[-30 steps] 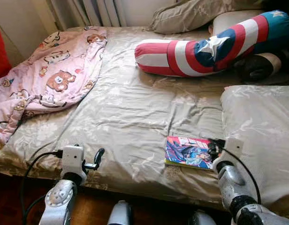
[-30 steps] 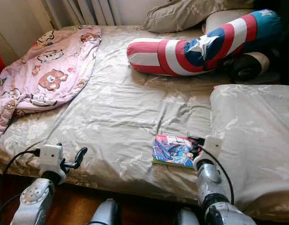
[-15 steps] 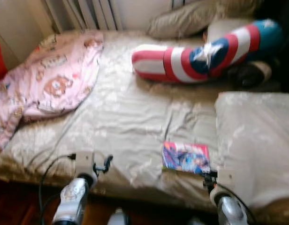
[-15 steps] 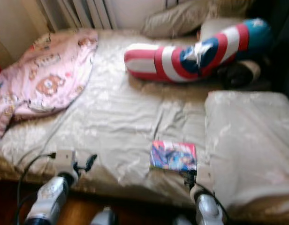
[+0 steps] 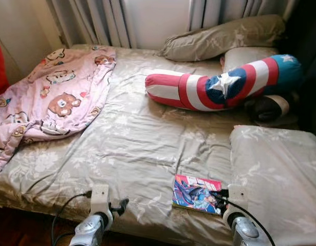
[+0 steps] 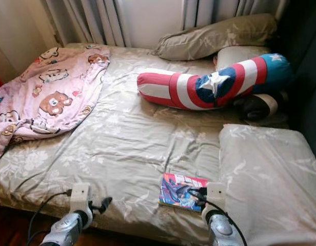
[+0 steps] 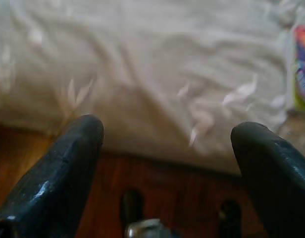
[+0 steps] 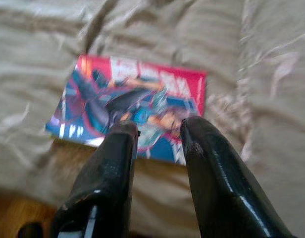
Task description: Clean up the room
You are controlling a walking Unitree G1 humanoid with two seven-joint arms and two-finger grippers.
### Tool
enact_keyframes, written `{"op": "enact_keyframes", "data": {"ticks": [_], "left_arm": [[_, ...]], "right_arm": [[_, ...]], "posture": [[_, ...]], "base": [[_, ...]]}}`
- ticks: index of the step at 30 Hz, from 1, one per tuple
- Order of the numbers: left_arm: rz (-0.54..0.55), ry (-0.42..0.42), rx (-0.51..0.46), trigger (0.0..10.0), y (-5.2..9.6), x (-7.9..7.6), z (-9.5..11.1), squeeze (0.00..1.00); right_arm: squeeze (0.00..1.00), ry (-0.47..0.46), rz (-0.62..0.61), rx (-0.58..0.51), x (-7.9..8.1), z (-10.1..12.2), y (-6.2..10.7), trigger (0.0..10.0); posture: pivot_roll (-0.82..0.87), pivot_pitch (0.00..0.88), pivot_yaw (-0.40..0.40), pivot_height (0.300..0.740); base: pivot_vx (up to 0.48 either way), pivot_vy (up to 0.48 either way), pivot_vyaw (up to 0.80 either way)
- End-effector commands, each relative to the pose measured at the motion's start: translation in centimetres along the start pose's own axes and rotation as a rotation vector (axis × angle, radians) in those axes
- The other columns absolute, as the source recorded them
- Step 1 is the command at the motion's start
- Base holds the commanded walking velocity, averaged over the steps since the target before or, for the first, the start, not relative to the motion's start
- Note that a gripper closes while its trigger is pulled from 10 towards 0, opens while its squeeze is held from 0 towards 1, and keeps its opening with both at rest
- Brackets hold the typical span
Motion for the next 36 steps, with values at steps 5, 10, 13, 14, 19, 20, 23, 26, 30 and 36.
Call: {"op": "enact_keyframes", "data": {"ticks": [5, 10, 13, 14, 19, 20, 23, 26, 30, 36], "left_arm": [[0.064, 0.02, 0.054, 10.0, 0.5, 1.0, -1.6, 0.0], [0.08, -0.01, 0.09, 10.0, 1.0, 1.8, -2.6, 0.0], [0.085, -0.01, 0.091, 10.0, 1.0, 2.0, -2.7, 0.0], [0.088, -0.01, 0.092, 10.0, 1.0, 2.1, -2.7, 0.0], [0.068, -0.049, 0.113, 10.0, 1.1, 2.0, -3.1, 0.0], [0.062, -0.058, 0.116, 10.0, 1.1, 1.9, -3.2, 0.0], [0.057, -0.05, 0.112, 10.0, 1.0, 1.5, -3.1, 0.0], [0.053, -0.047, 0.111, 10.0, 1.0, 1.2, -3.1, 0.0], [0.056, -0.049, 0.117, 10.0, 1.0, 1.0, -3.2, 0.0], [0.062, -0.041, 0.123, 10.0, 1.1, 1.1, -3.4, 0.0]], "right_arm": [[0.0, -0.113, -0.098, 0.145, -0.9, -4.1, 1.3, 10.0], [0.0, -0.126, -0.105, 0.207, -0.6, -6.3, 2.1, 10.0], [0.0, -0.129, -0.111, 0.219, -0.6, -6.6, 2.2, 10.0], [0.0, -0.13, -0.114, 0.225, -0.6, -6.7, 2.3, 10.0], [0.0, -0.211, -0.143, 0.214, -1.1, -7.0, 2.6, 10.0], [0.0, -0.215, -0.147, 0.212, -1.2, -7.0, 2.6, 10.0], [0.0, -0.153, -0.127, 0.208, -1.2, -6.7, 2.5, 10.0], [0.0, -0.159, -0.126, 0.209, -1.2, -6.7, 2.5, 10.0], [0.0, -0.171, -0.125, 0.218, -1.1, -6.9, 2.5, 10.0], [0.0, -0.211, -0.142, 0.222, -1.2, -7.0, 2.5, 10.0]], "posture": [[0.06, 0.0, -0.009, 0.74], [0.06, 0.0, 0.017, 0.74], [0.05, 0.0, 0.027, 0.74], [0.05, 0.0, 0.03, 0.74], [0.02, 0.0, 0.05, 0.74], [0.02, 0.0, 0.05, 0.74], [0.01, 0.0, 0.048, 0.74], [0.02, 0.0, 0.044, 0.74], [0.02, 0.0, 0.037, 0.74], [0.03, 0.0, 0.038, 0.74]], "base": [[0.0, 0.0, 0.0], [0.0, 0.0, 0.0], [0.0, 0.0, 0.0], [0.0, 0.0, 0.0], [0.0, 0.0, 0.0], [0.0, 0.0, 0.0], [0.0, 0.0, 0.27], [0.0, 0.0, 0.8], [0.0, 0.0, 0.65], [0.0, 0.0, 0.0]]}}
Point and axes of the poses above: a point about 5 cm out from each wrist's last joint towards the gripper, its own y axis pointing back from the gripper into the wrist, its own z axis along the axis of the wrist's last joint, x = y × z, the point moved 1 cm from there along -y, pointing out of the wrist towards the gripper, and after that the axes turned 6 degrees about -y, right-handed, at the moved point
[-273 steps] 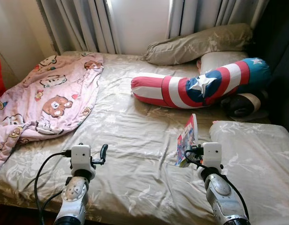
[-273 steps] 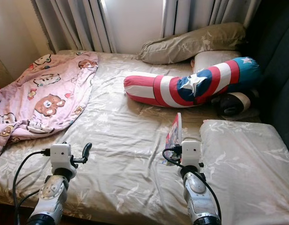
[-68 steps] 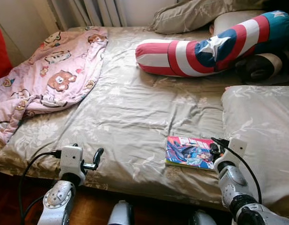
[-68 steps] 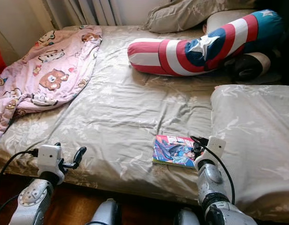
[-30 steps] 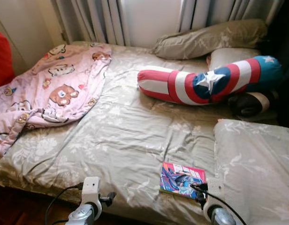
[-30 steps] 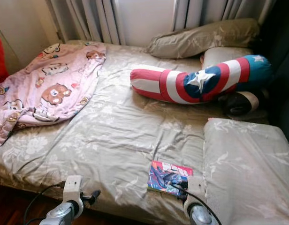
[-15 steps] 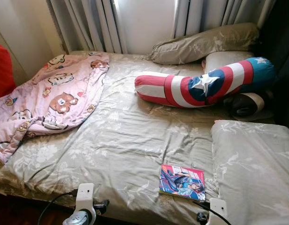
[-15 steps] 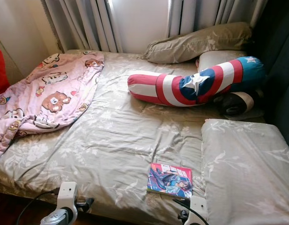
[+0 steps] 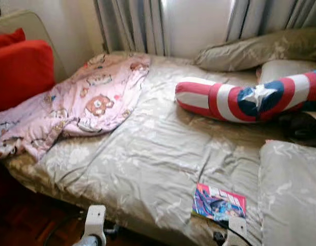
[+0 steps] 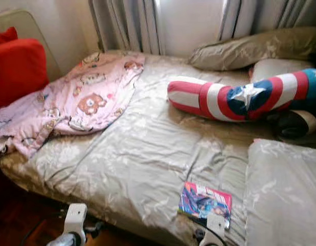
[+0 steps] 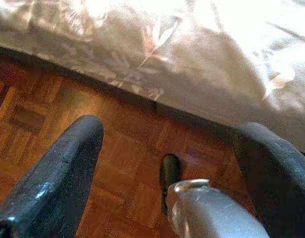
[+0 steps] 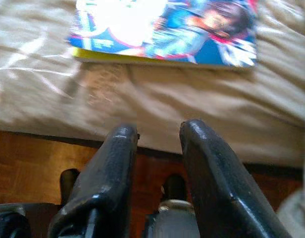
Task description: Clean up the room
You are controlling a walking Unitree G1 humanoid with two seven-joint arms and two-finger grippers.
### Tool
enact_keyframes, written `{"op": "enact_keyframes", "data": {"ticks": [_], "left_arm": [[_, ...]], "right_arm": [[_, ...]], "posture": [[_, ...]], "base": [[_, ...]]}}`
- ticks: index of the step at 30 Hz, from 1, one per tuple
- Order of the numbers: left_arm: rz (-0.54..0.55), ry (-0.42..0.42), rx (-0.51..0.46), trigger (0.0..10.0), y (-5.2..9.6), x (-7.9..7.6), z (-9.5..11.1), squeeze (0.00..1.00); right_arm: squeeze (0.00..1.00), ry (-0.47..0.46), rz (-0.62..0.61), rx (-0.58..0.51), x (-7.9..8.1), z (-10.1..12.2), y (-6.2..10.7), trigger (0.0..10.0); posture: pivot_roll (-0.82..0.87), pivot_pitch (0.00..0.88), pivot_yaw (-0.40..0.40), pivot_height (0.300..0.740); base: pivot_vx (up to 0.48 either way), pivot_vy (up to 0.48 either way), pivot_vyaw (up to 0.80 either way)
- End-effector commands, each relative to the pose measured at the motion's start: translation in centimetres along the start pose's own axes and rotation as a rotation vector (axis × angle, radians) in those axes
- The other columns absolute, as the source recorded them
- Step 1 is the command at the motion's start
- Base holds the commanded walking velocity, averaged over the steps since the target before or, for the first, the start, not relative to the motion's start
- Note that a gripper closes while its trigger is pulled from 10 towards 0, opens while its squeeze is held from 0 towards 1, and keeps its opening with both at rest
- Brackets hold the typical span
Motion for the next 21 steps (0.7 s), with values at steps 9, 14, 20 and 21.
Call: {"op": "enact_keyframes", "data": {"ticks": [9, 14, 20, 21], "left_arm": [[-0.025, 0.003, 0.013, 10.0, 0.0, -0.08, -0.12, 0.0], [-0.014, 0.006, 0.012, 10.0, -0.02, -0.13, -0.12, 0.0], [-0.017, 0.001, 0.012, 10.0, -0.05, -0.29, -0.05, 0.0], [-0.017, 0.001, 0.012, 10.0, -0.05, -0.29, -0.05, 0.0]], "right_arm": [[0.0, -0.02, 0.005, 0.009, 0.08, -0.12, 0.0, 10.0], [0.0, -0.007, 0.014, 0.02, 0.14, -0.2, -0.01, 10.0], [0.0, -0.004, 0.017, 0.022, 0.17, -0.22, -0.01, 10.0], [0.0, -0.004, 0.017, 0.022, 0.17, -0.22, -0.01, 10.0]], "posture": [[0.02, 0.0, 0.04, 0.74], [0.02, 0.0, 0.037, 0.74], [0.02, 0.0, 0.034, 0.74], [0.02, 0.0, 0.034, 0.74]], "base": [[0.0, 0.0, 0.0], [0.0, 0.259, 0.0], [0.0, 0.259, 0.0], [0.0, 0.259, 0.0]]}}
Point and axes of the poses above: a point about 5 cm out from each wrist's last joint towards the gripper, its own y axis pointing back from the gripper into the wrist, its own z axis along the axis of the wrist's last joint, x = y × z, the point moved 1 cm from there along -y, pointing out of the wrist towards the gripper, and after that the axes turned 6 degrees about -y, right-handed, at the moved point
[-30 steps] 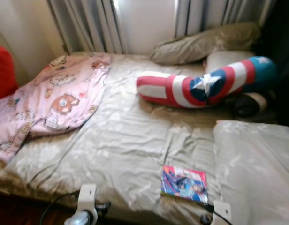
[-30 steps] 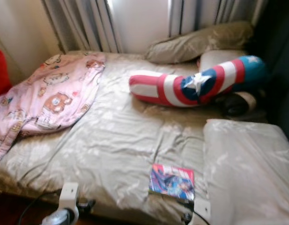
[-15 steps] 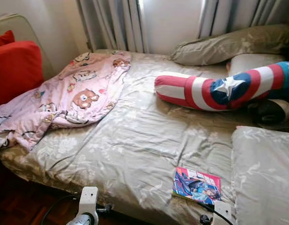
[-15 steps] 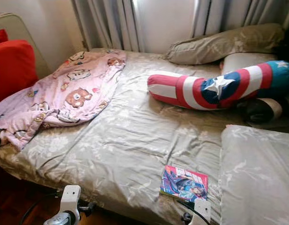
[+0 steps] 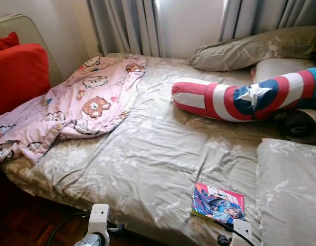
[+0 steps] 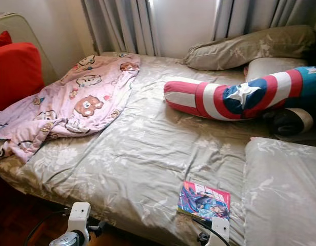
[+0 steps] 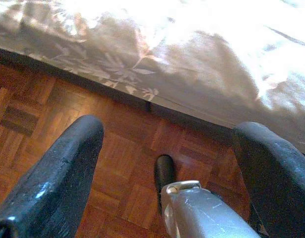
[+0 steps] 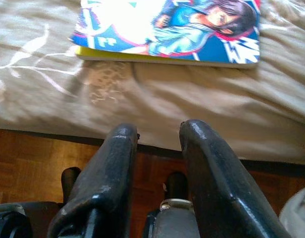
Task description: Clean up the room
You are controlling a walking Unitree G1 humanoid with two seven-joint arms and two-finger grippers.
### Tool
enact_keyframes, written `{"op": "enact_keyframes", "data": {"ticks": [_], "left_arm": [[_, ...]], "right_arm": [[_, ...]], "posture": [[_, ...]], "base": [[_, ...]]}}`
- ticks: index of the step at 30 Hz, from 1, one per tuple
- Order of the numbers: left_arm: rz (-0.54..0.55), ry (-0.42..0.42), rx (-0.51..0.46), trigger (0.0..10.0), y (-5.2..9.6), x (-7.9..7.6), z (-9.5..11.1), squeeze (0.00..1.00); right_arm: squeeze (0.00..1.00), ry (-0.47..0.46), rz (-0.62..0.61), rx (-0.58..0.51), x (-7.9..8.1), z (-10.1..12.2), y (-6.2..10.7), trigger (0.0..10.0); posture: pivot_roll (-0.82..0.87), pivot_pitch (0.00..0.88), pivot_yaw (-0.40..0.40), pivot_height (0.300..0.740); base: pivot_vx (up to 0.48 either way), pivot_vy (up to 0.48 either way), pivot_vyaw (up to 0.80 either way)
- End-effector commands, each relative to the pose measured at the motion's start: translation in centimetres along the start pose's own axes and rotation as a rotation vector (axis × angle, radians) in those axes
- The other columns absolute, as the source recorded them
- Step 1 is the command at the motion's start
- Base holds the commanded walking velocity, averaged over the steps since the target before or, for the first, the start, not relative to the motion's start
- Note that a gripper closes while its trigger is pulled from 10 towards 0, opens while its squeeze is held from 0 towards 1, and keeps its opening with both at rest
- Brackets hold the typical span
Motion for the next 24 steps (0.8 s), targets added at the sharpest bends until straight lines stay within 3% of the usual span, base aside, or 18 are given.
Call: {"op": "enact_keyframes", "data": {"ticks": [1, 11, 15, 19, 23, 24], "left_arm": [[0.008, 0.003, 0.019, 10.0, 0.0, 0.2, -0.2, 0.0], [-0.003, 0.021, 0.02, 10.0, -0.1, -0.7, -0.2, 0.0], [-0.043, -0.057, -0.016, 10.0, -0.2, -1.3, 0.6, 0.0], [-0.033, -0.042, -0.015, 10.0, -0.3, -1.2, 0.6, 0.0], [-0.061, -0.121, -0.007, 10.0, -0.3, -1.6, 0.5, 0.0], [-0.078, -0.175, -0.004, 10.0, -0.2, -1.8, 0.4, 0.0]], "right_arm": [[0.0, 0.006, 0.01, 0.011, 0.3, -0.2, 0.0, 10.0], [0.0, 0.034, -0.006, 0.015, -0.5, 0.1, 0.0, 10.0], [0.0, 0.047, -0.003, 0.019, -0.6, 0.1, 0.0, 10.0], [0.0, 0.051, 0.002, 0.023, -0.4, 0.0, 0.0, 10.0], [0.0, 0.051, 0.011, 0.029, -0.1, -0.2, 0.0, 10.0], [0.0, 0.052, 0.013, 0.031, 0.0, -0.4, 0.0, 10.0]], "posture": [[0.01, 0.0, 0.028, 0.74], [0.01, 0.0, 0.01, 0.74], [0.01, 0.0, 0.006, 0.74], [0.01, 0.0, 0.012, 0.74], [0.0, 0.0, 0.021, 0.74], [0.0, 0.0, 0.026, 0.74]], "base": [[0.0, 0.266, 0.0], [0.0, 0.319, 0.0], [0.0, 0.326, 0.0], [0.0, 0.416, 0.0], [0.0, 0.437, 0.0], [0.0, 0.442, 0.0]]}}
Point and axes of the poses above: a point about 5 cm out from each wrist's last joint towards the gripper, its own y axis pointing back from the gripper into the wrist, its own z axis along the axis of the wrist's last joint, x = y × z, the point moved 1 cm from there along -y, pointing out of the wrist towards the gripper, and after that the axes turned 6 degrees about -y, right-handed, at the moved point
